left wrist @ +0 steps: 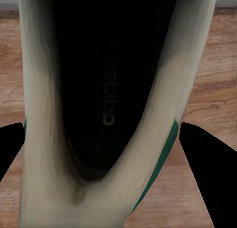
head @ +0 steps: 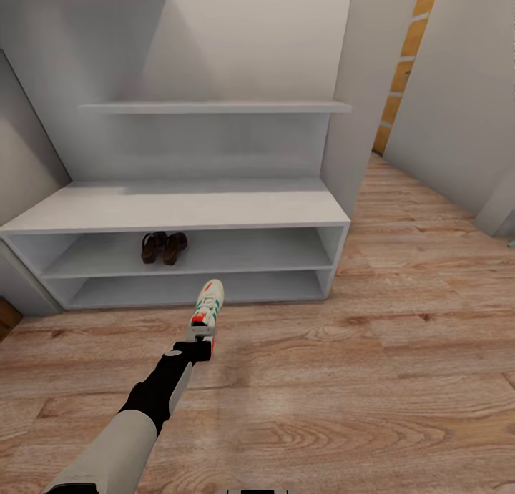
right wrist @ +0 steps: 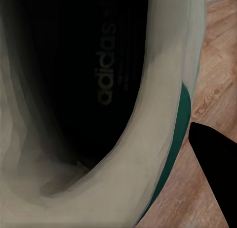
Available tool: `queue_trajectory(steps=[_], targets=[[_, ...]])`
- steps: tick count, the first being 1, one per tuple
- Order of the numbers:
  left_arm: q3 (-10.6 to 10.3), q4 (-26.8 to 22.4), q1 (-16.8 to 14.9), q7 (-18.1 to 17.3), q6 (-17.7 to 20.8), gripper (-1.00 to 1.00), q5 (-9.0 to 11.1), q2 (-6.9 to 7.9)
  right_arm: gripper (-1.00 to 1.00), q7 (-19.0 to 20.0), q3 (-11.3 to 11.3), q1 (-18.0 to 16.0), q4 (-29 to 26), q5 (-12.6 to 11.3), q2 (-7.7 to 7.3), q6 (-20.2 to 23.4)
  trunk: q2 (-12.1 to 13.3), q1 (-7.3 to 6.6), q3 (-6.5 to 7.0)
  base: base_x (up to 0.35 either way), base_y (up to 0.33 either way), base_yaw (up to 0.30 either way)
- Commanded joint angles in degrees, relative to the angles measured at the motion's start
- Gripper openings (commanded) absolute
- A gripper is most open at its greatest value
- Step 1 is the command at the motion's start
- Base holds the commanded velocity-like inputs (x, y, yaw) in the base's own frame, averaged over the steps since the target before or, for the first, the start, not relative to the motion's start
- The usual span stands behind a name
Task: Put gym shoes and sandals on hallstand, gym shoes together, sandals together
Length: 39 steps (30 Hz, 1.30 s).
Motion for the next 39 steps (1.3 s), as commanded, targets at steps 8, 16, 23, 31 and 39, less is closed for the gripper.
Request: queue_trajectory(steps=[8,16,23,31,39], targets=[[0.3,-0.1,0.0,-0.1,0.3,-1.00,-0.5,-0.07,-1.00,0.5,-0.2,-0.1,-0.1,0.5,0.02,0.2,0.0,-0.01,0.39,0.000,0.000,0.000],[0.3,-0.1,0.0,-0.1,0.3,-1.00,-0.5,-0.07,-1.00,0.5,-0.2,-0.1,-0.1,0.6,0.05,0.2,0.0,-0.01,0.43,0.011,0.000,0.000],[0.3,-0.1,0.0,-0.1,0.3,-1.00,-0.5,-0.07,-1.00,0.5,-0.2,-0.1,-0.1,0.6,0.03,0.2,0.0,-0.01,0.43,0.180,0.000,0.000],[0.3,-0.1,0.0,-0.1,0.3,-1.00,-0.5,-0.07,-1.00,0.5,-0.2,-0.1,-0.1,0.6,0.10,0.2,0.0,-0.01,0.43,0.254,0.000,0.000],[0.2,-0.1,0.0,-0.1,0.3,-1.00,-0.5,-0.07,-1.00,0.5,-0.1,-0.1,-0.1,0.6,0.11,0.2,0.0,-0.01,0.43,0.261,0.000,0.000]])
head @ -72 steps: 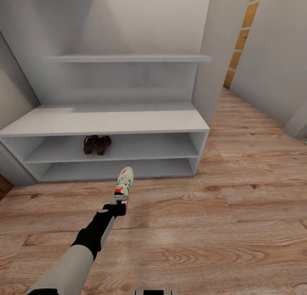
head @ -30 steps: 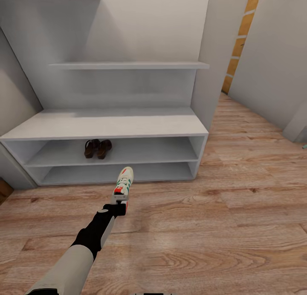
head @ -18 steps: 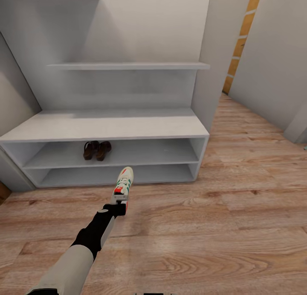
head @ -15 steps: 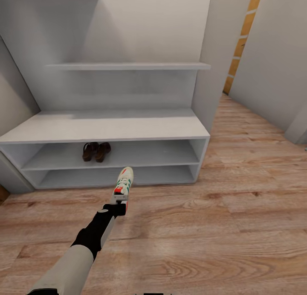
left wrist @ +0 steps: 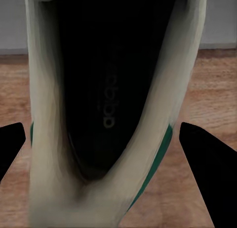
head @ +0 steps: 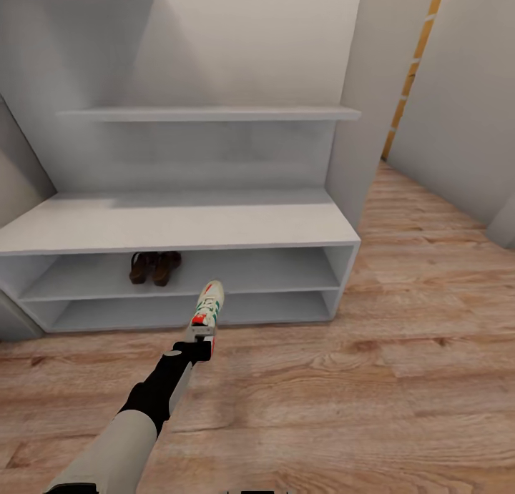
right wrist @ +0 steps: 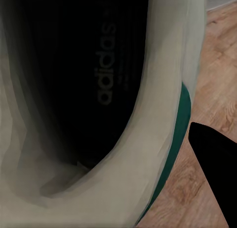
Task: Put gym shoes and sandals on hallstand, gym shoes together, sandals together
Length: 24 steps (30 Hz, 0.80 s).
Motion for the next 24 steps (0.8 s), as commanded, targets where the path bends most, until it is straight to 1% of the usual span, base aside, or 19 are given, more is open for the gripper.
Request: queue_trajectory(steps=[1,24], targets=[[0.3,-0.1,0.0,-0.1,0.3,-1.00,-0.5,-0.07,-1.00,0.5,-0.2,-0.1,-0.1,0.5,0.02,0.2,0.0,0.02,-0.05,0.261,0.000,0.000],[0.3,-0.1,0.0,-0.1,0.3,-1.00,-0.5,-0.07,-1.00,0.5,-0.2,-0.1,-0.1,0.5,0.02,0.2,0.0,0.02,-0.05,0.247,0.000,0.000]])
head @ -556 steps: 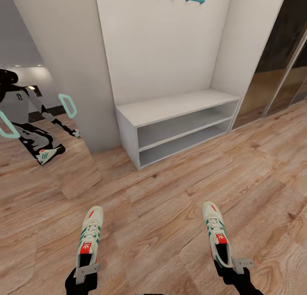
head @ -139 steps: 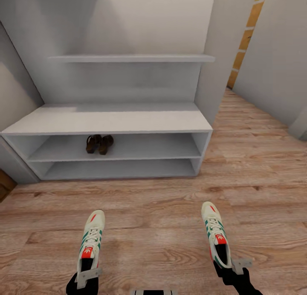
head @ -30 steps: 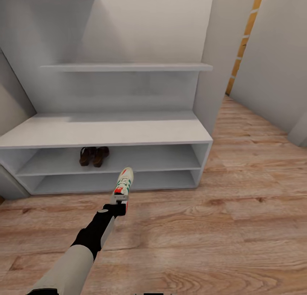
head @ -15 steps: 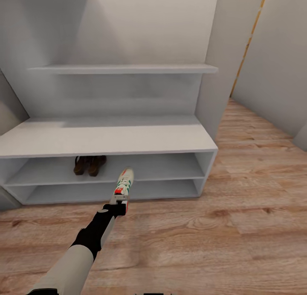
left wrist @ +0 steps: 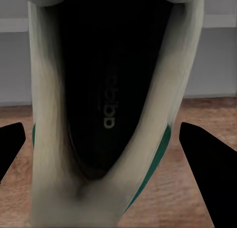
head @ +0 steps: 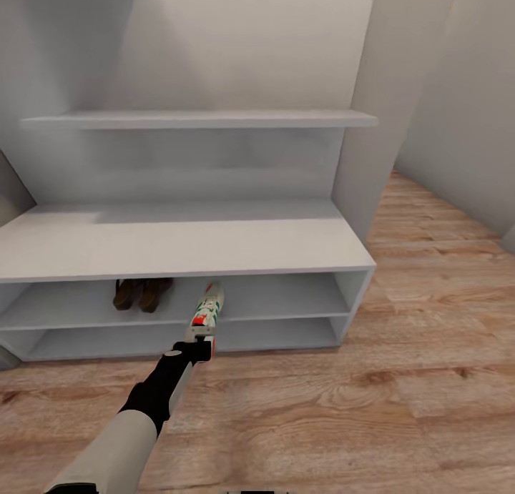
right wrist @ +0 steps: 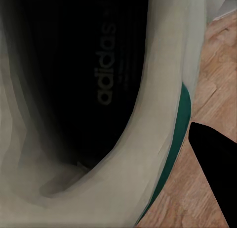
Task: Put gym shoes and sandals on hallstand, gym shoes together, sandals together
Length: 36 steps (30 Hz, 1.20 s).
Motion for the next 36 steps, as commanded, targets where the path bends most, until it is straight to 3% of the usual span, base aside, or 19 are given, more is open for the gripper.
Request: queue_trajectory(steps=[1,15,26,36], targets=[[0.3,-0.1,0.0,-0.1,0.3,-1.00,-0.5,-0.07,-1.00,0.5,-0.2,-0.1,-0.1,0.5,0.02,0.2,0.0,0.01,-0.05,0.243,0.000,0.000],[0.3,-0.1,0.0,-0.1,0.3,-1.00,-0.5,-0.01,-1.00,0.5,-0.2,-0.1,-0.1,0.5,0.02,0.2,0.0,0.01,-0.05,0.238,0.000,0.000],[0.3,-0.1,0.0,-0.1,0.3,-1.00,-0.5,-0.03,-1.00,0.5,-0.2,-0.1,-0.1,0.5,0.02,0.2,0.0,0.01,-0.05,0.053,0.000,0.000],[0.3,-0.1,0.0,-0.1,0.3,-1.00,-0.5,-0.03,-1.00,0.5,-0.2,-0.1,-0.1,0.5,0.02,0.2,0.0,0.01,-0.05,0.284,0.000,0.000]])
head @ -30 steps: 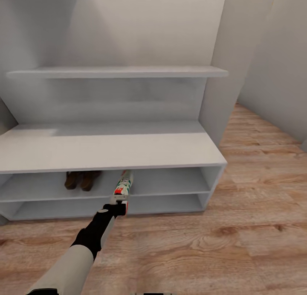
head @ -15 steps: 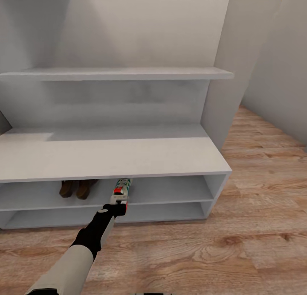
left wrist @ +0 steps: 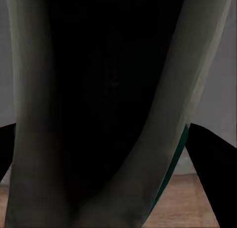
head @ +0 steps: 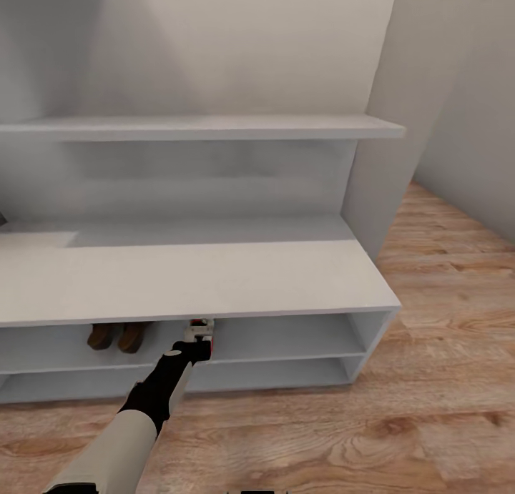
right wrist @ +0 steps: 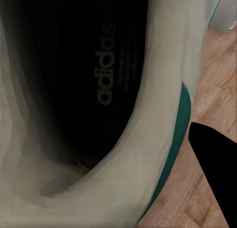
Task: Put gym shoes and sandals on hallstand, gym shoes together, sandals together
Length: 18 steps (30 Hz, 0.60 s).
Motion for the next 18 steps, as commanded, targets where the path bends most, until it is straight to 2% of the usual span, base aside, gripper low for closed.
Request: queue_trajectory(steps=[1,6,18], targets=[[0.2,-0.1,0.0,-0.2,0.4,-1.00,-0.3,-0.06,-1.00,0.5,-0.2,-0.1,-0.1,0.6,0.02,0.2,0.0,0.03,-0.06,0.261,0.000,0.000],[0.2,-0.1,0.0,-0.2,0.4,-1.00,-0.3,-0.02,-1.00,0.5,-0.2,-0.1,-0.1,0.6,0.02,0.2,0.0,0.03,-0.06,0.153,0.000,0.000],[0.2,-0.1,0.1,-0.2,0.4,-1.00,-0.3,-0.10,-1.00,0.5,-0.2,-0.1,-0.1,0.6,0.02,0.2,0.0,0.03,-0.06,0.011,0.000,0.000]])
